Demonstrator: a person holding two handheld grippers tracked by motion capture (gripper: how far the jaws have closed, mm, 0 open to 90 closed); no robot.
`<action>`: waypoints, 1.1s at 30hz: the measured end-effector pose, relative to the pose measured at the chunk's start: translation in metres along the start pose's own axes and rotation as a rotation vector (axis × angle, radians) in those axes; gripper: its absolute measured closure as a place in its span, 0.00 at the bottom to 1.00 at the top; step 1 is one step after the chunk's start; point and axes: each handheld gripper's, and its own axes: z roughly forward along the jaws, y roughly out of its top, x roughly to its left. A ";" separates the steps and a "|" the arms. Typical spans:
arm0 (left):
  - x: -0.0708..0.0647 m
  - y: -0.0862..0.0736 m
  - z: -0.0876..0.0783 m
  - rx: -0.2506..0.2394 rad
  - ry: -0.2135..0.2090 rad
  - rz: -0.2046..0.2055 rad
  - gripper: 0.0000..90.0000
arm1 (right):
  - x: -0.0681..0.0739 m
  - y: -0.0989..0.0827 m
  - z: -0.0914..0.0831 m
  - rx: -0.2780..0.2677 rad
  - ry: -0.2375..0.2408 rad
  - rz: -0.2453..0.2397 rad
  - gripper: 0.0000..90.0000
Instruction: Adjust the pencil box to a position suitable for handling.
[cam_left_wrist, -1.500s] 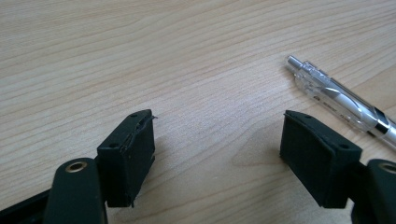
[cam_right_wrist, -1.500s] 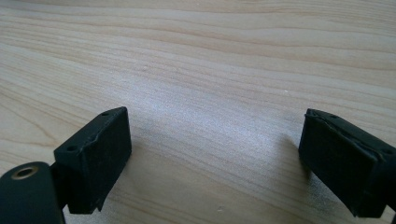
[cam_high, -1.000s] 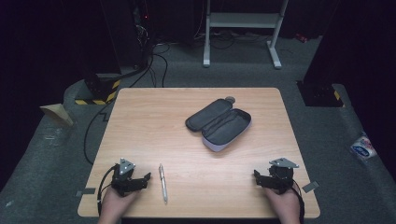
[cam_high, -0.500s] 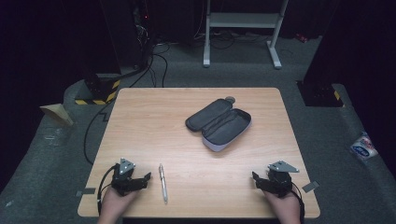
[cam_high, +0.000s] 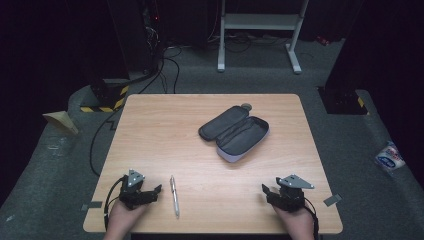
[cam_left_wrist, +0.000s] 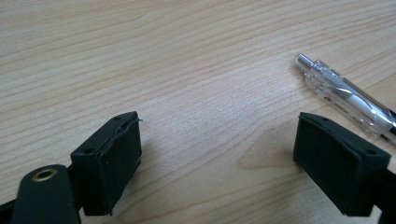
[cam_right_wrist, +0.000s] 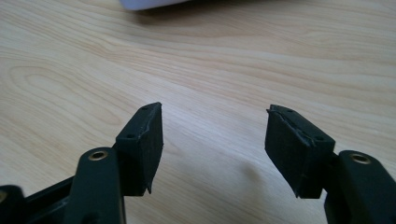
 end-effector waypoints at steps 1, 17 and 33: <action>0.000 0.000 0.000 0.000 0.000 0.000 0.17 | 0.002 0.001 0.001 -0.005 0.005 -0.013 0.39; 0.001 -0.001 -0.001 -0.005 0.002 0.004 0.19 | 0.010 0.022 0.006 -0.034 0.023 -0.039 0.41; 0.001 -0.001 -0.001 -0.003 -0.001 0.006 0.19 | 0.020 0.048 0.017 -0.058 0.048 -0.058 0.50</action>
